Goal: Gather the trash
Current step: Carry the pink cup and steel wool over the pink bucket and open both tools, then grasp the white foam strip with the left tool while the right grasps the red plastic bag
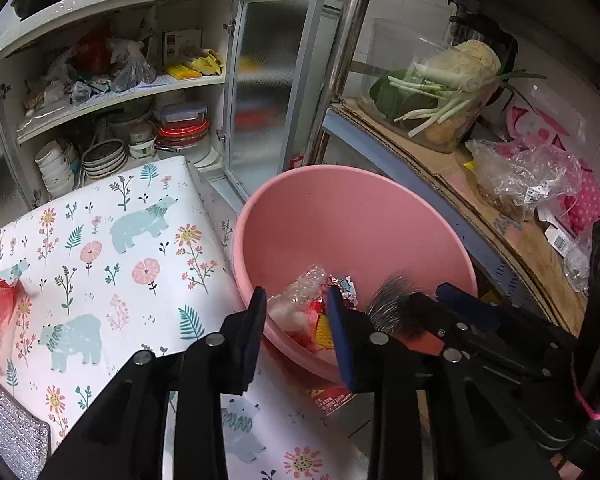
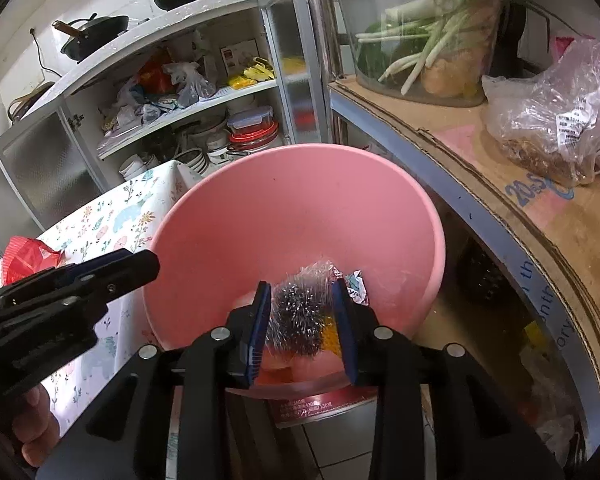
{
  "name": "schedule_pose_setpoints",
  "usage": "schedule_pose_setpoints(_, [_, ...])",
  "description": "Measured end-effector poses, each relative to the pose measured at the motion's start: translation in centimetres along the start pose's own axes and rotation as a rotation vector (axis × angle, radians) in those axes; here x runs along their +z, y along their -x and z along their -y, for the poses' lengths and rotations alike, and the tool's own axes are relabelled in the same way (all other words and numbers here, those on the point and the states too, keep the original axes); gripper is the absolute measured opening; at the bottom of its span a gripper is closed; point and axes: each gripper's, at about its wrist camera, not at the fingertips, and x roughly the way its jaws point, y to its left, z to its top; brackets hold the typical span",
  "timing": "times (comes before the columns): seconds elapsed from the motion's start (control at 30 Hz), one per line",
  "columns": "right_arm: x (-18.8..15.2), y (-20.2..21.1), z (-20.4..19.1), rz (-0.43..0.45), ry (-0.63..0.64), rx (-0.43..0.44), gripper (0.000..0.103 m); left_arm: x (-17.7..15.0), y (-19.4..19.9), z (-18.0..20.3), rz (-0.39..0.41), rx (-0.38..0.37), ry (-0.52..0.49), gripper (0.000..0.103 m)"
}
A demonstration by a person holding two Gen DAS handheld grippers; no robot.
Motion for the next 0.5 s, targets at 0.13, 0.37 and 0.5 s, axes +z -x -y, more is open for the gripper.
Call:
schedule_pose_setpoints(0.13, [0.0, 0.5, 0.1, 0.008, 0.001, -0.005, 0.033, 0.2, 0.6, 0.2, 0.007, -0.005, -0.002, 0.036])
schedule_pose_setpoints(0.37, [-0.1, 2.6, -0.4, 0.032, 0.004, 0.011, 0.033, 0.1, 2.9, 0.6, 0.035, -0.012, 0.004, 0.042])
schedule_pose_setpoints(0.5, [-0.3, 4.3, -1.0, 0.046, 0.011, 0.032, 0.033, -0.2, 4.6, 0.7, 0.052, -0.014, 0.004, 0.045])
